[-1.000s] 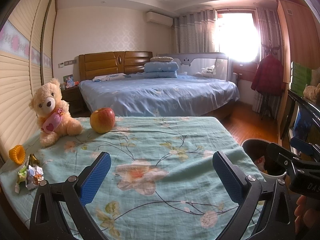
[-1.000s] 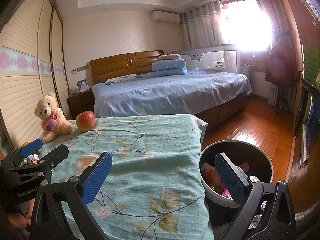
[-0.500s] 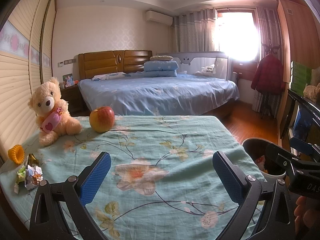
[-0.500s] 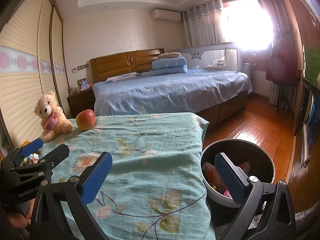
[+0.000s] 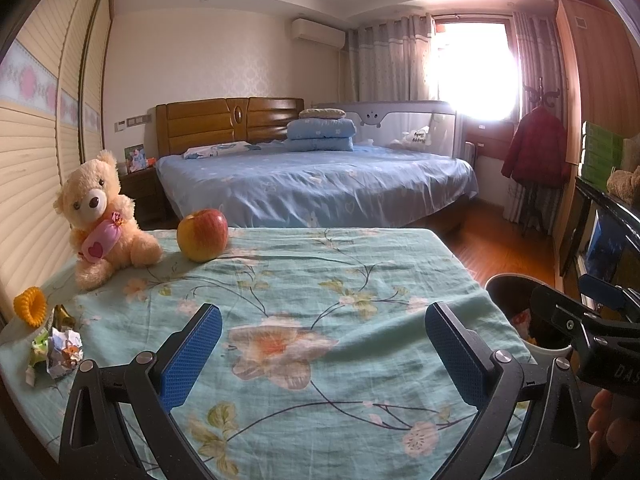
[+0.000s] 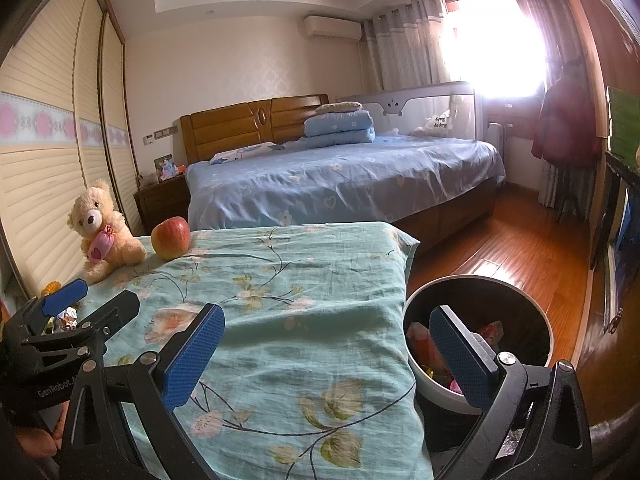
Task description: Collect trash
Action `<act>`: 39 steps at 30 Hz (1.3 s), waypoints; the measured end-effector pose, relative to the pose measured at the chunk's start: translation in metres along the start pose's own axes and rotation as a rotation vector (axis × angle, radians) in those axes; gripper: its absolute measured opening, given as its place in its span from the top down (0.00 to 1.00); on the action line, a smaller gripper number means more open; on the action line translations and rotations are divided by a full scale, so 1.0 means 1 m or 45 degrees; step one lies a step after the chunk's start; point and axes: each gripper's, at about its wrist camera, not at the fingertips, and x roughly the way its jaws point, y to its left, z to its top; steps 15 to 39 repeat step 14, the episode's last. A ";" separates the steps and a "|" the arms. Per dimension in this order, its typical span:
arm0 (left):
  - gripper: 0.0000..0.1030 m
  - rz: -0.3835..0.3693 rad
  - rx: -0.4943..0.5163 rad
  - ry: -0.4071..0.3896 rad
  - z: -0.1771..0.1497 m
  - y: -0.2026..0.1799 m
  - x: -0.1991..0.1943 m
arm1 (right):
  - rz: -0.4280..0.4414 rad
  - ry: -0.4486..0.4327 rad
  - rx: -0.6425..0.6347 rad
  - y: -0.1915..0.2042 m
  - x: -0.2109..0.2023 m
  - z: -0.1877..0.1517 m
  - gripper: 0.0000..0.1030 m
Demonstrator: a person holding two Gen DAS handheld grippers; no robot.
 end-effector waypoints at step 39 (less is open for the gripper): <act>0.00 0.004 -0.033 0.060 -0.002 0.014 0.013 | 0.011 0.077 0.018 0.008 0.018 -0.004 0.00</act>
